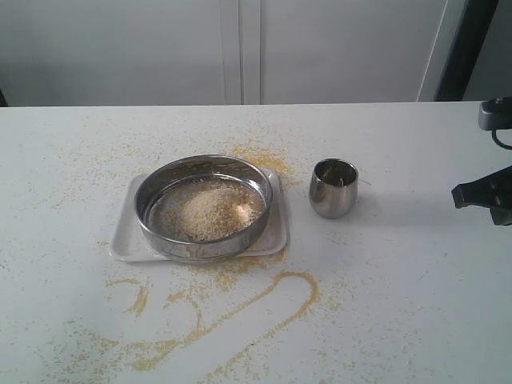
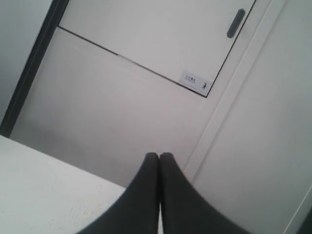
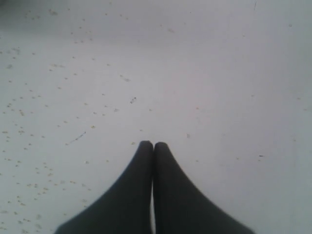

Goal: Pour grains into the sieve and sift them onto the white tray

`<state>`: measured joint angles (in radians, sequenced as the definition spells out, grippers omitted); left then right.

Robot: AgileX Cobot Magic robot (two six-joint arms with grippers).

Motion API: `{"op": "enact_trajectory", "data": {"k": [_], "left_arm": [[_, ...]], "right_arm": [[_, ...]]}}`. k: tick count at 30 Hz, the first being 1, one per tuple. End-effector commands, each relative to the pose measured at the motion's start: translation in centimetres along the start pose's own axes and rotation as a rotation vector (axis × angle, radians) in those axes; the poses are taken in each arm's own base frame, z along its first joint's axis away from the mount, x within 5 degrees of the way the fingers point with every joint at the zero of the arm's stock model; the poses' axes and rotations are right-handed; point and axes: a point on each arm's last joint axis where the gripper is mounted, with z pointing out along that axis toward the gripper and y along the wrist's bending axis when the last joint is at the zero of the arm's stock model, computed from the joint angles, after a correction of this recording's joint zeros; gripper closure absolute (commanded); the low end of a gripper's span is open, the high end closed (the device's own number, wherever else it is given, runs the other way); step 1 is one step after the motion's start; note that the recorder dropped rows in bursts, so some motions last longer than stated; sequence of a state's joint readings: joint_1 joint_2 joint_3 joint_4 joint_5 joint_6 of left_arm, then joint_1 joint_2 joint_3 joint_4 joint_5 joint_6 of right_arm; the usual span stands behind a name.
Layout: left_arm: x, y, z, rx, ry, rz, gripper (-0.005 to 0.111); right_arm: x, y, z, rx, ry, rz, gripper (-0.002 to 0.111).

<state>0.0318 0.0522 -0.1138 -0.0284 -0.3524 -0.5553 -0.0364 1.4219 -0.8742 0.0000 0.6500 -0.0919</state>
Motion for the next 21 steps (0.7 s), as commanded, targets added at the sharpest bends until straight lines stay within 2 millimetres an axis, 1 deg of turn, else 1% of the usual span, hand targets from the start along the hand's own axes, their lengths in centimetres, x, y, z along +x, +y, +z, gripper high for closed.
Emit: {"op": "enact_trajectory", "data": {"k": [1, 5, 10, 12, 16, 18, 21], "left_arm": [[-1.2, -0.9, 1.3, -0.052, 0.140, 0.048, 0.107], [-2.0, -1.2, 2.9, -0.119, 0.280, 0.147, 0.107], [-2.8, -1.6, 5.5, -0.162, 0.377, 0.195, 0.107], [-2.9, -1.7, 6.5, -0.163, 0.406, 0.243, 0.107], [-2.8, -1.7, 8.4, -0.176, 0.526, 0.377, 0.107], [-2.5, -1.7, 9.2, -0.181, 0.591, 0.402, 0.107], [-1.9, -2.2, 10.6, -0.153, 0.721, 0.458, 0.107]], "right_arm": [[0.1, -0.1, -0.1, 0.003, -0.011, 0.004, 0.108], [0.1, -0.1, -0.1, 0.003, -0.011, 0.004, 0.108], [0.1, -0.1, -0.1, 0.003, -0.011, 0.004, 0.108], [0.1, -0.1, -0.1, 0.003, -0.011, 0.004, 0.108], [0.1, -0.1, -0.1, 0.003, -0.011, 0.004, 0.108], [0.1, -0.1, -0.1, 0.003, -0.011, 0.004, 0.108], [0.1, -0.1, -0.1, 0.003, -0.011, 0.004, 0.108]]}}
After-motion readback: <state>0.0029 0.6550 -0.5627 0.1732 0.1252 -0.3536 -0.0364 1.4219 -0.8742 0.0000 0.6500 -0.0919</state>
